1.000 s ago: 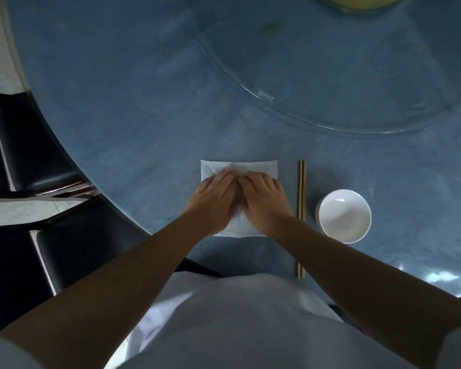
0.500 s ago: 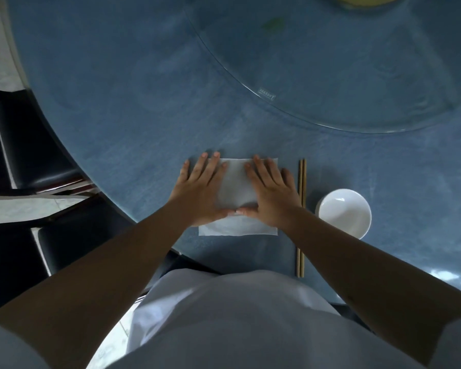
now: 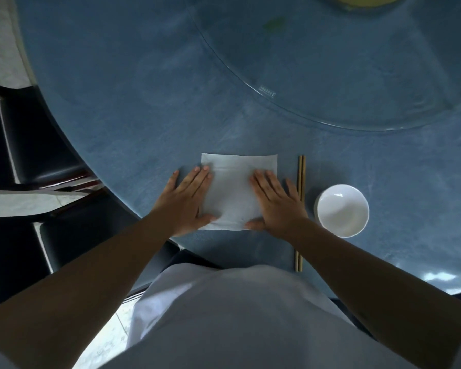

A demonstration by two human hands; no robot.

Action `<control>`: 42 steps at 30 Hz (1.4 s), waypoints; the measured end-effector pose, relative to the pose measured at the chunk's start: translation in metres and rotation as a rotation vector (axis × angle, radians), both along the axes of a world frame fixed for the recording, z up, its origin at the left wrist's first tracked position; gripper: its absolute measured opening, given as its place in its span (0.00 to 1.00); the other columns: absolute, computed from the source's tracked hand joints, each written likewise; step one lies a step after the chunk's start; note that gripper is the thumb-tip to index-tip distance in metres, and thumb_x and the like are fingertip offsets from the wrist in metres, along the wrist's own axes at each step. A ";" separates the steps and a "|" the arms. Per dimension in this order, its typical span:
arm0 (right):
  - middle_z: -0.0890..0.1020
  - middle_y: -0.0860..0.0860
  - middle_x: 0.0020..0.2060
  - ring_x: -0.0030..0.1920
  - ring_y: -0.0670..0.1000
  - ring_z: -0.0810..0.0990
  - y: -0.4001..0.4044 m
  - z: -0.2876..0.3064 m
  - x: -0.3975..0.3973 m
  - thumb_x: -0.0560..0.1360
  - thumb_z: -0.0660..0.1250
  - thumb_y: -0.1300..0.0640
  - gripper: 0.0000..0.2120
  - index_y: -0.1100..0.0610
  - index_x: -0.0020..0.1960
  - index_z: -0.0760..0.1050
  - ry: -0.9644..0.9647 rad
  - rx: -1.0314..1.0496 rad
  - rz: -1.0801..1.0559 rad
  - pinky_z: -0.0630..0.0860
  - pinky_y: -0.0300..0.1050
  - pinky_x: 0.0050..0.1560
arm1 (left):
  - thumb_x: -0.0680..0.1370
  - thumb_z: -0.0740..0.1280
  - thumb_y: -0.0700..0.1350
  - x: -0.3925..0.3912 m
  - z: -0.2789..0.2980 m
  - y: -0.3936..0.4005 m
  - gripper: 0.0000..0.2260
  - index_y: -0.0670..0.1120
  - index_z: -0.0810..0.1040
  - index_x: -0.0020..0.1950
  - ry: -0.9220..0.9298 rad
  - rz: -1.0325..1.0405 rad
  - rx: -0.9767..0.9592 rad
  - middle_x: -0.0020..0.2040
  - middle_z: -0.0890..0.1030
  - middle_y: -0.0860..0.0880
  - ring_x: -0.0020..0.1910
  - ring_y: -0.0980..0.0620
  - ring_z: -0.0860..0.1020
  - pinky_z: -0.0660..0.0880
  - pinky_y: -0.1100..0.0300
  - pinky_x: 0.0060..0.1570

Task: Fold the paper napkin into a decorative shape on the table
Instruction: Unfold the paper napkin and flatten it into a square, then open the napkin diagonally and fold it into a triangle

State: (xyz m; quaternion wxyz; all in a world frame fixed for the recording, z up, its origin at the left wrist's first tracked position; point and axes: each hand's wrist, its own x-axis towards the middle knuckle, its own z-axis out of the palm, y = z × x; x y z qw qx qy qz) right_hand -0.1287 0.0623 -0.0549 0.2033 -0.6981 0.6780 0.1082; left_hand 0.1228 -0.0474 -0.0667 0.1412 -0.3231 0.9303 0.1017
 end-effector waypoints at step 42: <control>0.76 0.49 0.42 0.33 0.53 0.71 0.045 0.023 0.003 0.77 0.59 0.57 0.06 0.52 0.41 0.70 -0.243 -0.190 -0.152 0.62 0.41 0.32 | 0.78 0.54 0.50 0.008 0.043 0.052 0.16 0.43 0.78 0.50 0.437 0.171 0.178 0.54 0.80 0.47 0.41 0.43 0.80 0.78 0.50 0.36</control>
